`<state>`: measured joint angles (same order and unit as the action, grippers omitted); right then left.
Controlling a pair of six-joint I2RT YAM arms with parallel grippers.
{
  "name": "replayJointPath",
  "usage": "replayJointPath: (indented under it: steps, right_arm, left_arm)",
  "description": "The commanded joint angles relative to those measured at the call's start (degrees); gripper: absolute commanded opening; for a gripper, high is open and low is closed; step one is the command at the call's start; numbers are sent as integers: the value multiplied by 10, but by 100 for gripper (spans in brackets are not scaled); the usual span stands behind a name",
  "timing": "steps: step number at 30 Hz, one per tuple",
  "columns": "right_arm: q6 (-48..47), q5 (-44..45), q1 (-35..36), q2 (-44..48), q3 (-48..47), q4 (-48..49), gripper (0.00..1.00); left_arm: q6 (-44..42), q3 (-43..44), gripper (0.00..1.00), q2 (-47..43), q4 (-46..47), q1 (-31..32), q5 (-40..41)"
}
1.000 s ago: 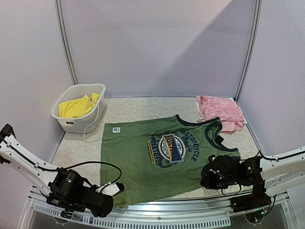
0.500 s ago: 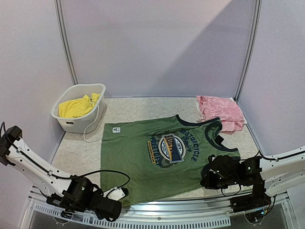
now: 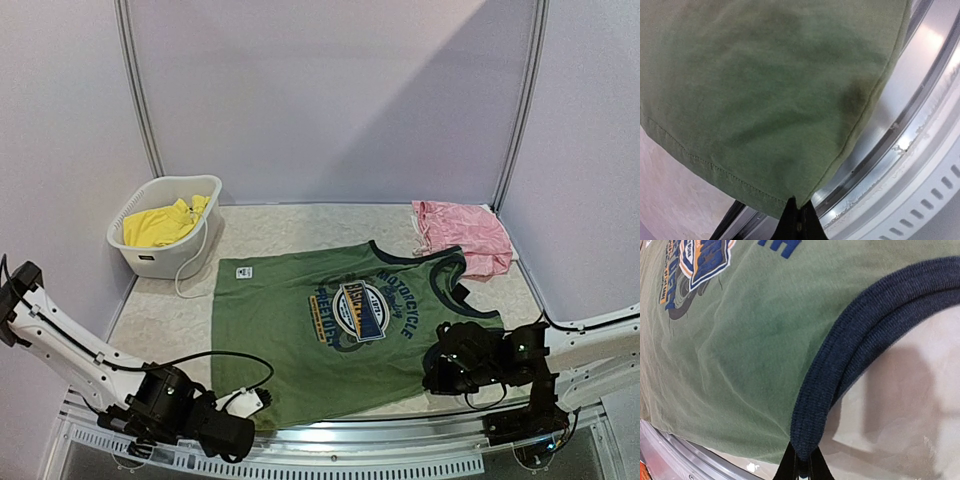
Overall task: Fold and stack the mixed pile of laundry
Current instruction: Pick up the flattened tank top from the center of the board.
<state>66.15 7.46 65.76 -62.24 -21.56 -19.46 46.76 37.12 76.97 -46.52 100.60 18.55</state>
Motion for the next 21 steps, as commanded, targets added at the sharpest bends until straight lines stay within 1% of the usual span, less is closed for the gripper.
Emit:
replayJointPath:
  steps: [1,5,10,13,21]
  right_arm:
    - [-13,24,4,-3,-27,-44,0]
    - [-19,31,4,-7,-43,-60,0]
    - [-26,39,4,-15,-57,-73,0]
    - [-30,42,4,-19,-64,-77,0]
    - [-50,65,4,-24,-106,-120,0]
  left_arm:
    - [-6,17,0,-19,-23,-2,30]
    - [-6,10,0,-34,-33,-13,39]
    - [-5,1,0,-48,-40,-18,15]
    - [4,5,0,-51,-62,-18,28]
    - [4,9,0,-86,-56,-35,48]
